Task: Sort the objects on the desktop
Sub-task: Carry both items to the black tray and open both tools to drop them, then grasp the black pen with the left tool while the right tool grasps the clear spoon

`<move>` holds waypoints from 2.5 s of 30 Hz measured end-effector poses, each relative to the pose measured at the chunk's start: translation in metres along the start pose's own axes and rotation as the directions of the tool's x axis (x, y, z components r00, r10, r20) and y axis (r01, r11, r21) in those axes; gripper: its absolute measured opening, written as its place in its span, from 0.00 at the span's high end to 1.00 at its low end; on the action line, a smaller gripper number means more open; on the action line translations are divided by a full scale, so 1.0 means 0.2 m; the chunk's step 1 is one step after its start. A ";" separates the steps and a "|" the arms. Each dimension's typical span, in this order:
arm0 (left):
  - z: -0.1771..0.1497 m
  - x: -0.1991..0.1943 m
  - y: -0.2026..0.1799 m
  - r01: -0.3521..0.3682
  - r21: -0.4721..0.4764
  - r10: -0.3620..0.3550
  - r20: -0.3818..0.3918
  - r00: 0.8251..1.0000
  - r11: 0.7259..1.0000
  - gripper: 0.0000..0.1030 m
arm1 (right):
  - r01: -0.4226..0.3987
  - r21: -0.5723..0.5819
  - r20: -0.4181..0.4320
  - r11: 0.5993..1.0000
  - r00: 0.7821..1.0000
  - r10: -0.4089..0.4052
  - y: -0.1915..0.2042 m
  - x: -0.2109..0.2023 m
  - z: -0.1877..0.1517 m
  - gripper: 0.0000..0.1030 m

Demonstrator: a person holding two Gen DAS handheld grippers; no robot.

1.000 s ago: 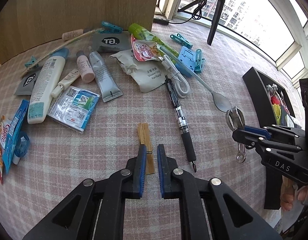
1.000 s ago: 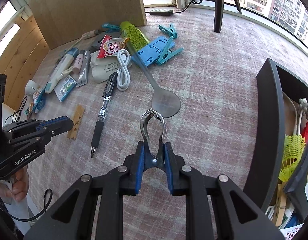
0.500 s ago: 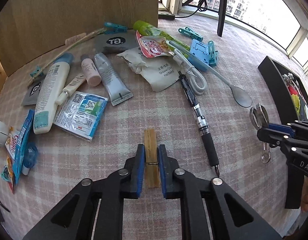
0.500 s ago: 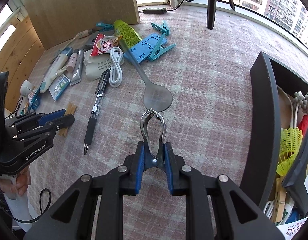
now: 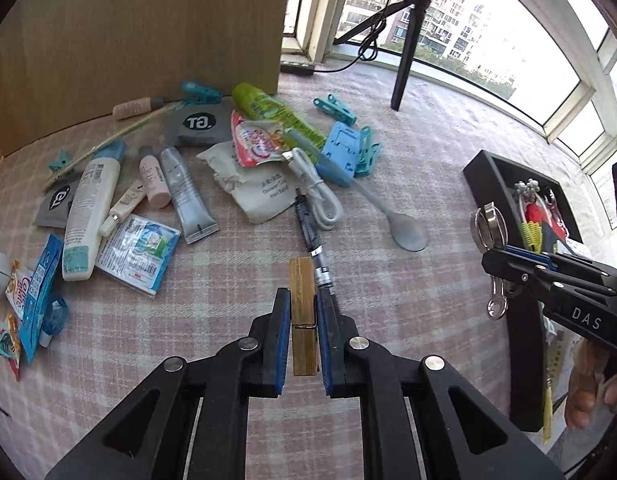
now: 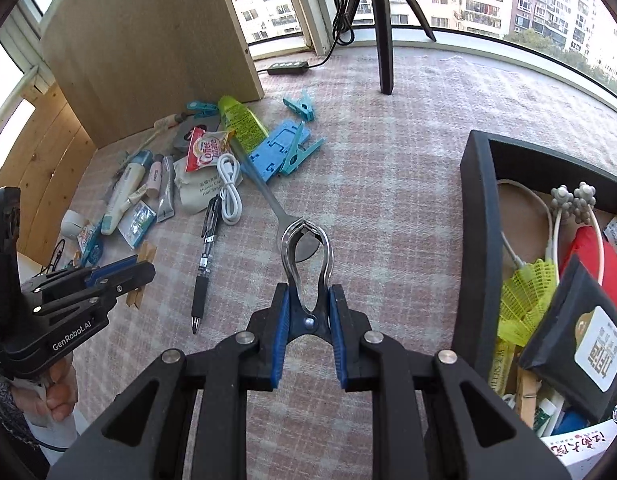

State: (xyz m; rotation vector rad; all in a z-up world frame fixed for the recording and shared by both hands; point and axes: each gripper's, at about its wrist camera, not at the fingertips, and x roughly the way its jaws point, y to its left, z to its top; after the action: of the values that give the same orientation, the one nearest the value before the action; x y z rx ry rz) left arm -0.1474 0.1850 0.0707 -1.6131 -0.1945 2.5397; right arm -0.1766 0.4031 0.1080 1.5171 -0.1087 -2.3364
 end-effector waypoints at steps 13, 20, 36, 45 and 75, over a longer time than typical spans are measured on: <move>0.22 -0.08 -0.82 0.181 0.204 -0.189 0.020 0.982 0.962 0.89 | 0.169 0.201 0.083 0.965 0.978 -0.189 -0.60 -0.36 0.00 0.81; 0.22 -0.07 -1.26 0.252 0.299 -0.259 -0.017 0.966 0.921 0.89 | 0.249 0.298 0.079 0.922 0.956 -0.283 -0.90 -0.52 -0.10 0.81; 0.18 -0.06 -1.05 0.136 0.261 -0.145 0.014 0.989 0.956 0.56 | 0.197 0.229 0.121 0.953 0.966 -0.229 -0.76 -0.48 0.01 0.55; 0.15 0.03 -0.52 0.016 0.100 -0.015 -0.010 1.000 0.995 0.58 | 0.128 0.027 0.066 0.991 0.989 -0.130 -0.39 -0.25 0.16 0.56; 0.09 0.41 -0.08 -0.123 -0.118 0.108 -0.129 0.986 0.985 0.79 | 0.029 -0.285 -0.191 0.958 0.978 -0.086 0.24 0.66 0.34 0.68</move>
State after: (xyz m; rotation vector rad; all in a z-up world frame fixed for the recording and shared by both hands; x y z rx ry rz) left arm -0.1980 0.2144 0.0079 -1.8720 -0.2603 2.5480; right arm -0.2739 0.3057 0.0351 1.6162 0.3100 -2.1148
